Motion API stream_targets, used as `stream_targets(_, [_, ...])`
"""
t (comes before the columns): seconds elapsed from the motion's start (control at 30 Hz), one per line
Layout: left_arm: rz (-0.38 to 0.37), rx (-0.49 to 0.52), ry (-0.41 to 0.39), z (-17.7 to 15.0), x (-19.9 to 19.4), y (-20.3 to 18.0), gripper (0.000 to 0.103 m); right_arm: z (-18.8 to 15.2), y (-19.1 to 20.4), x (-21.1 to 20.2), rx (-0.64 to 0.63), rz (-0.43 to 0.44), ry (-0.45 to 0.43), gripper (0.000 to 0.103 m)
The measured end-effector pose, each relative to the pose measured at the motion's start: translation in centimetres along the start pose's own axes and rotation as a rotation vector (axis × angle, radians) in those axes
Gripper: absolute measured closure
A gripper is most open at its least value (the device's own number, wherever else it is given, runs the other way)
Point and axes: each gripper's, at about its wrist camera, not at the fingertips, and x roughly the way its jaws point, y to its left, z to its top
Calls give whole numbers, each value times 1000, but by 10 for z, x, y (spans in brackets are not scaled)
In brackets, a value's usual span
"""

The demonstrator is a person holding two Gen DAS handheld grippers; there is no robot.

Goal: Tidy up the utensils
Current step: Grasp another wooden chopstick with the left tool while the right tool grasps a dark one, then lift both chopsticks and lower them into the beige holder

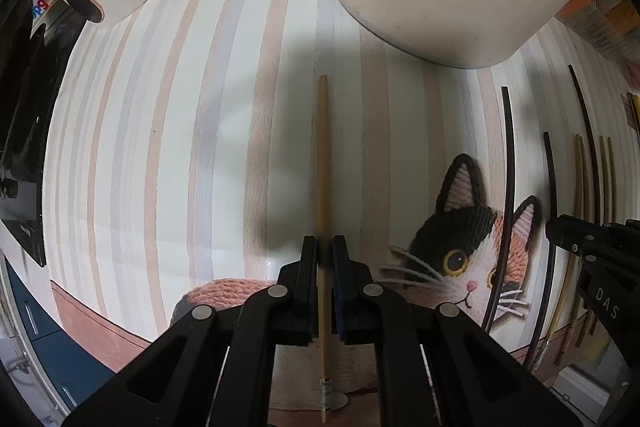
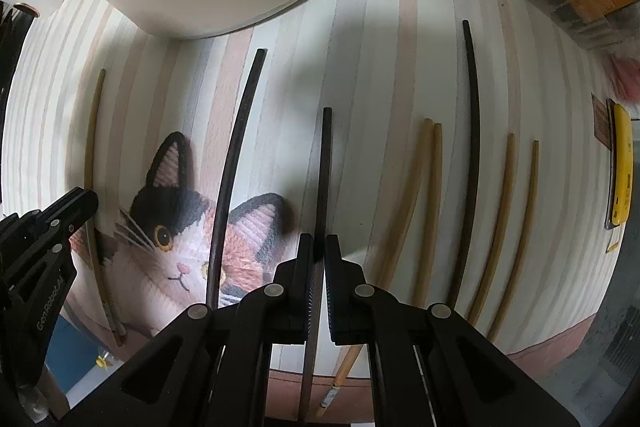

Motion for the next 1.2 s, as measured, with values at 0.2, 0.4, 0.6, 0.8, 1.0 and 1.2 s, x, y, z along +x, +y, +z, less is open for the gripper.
stream_targets(0.2, [13, -41, -38, -8, 1, 0, 98, 8, -1, 6, 38, 8, -37, 98])
stream_targets(0.4, [53, -74, -118, -12, -19, 6, 98, -14, -19, -11, 113, 20, -133, 98])
stream_targets(0.6, [62, -82, -233, -10, -59, 11, 99, -31, -34, -52, 146, 49, -269, 98])
stream_targets(0.8, [57, -82, -330, -26, -94, 22, 99, -46, -38, -88, 151, 72, -376, 98])
stream_targets(1.0, [62, -96, -416, -28, -127, 30, 99, -47, -40, -120, 166, 104, -479, 98])
stream_targets(1.2, [47, -116, -487, -28, -161, 29, 99, -39, -43, -153, 176, 138, -555, 99])
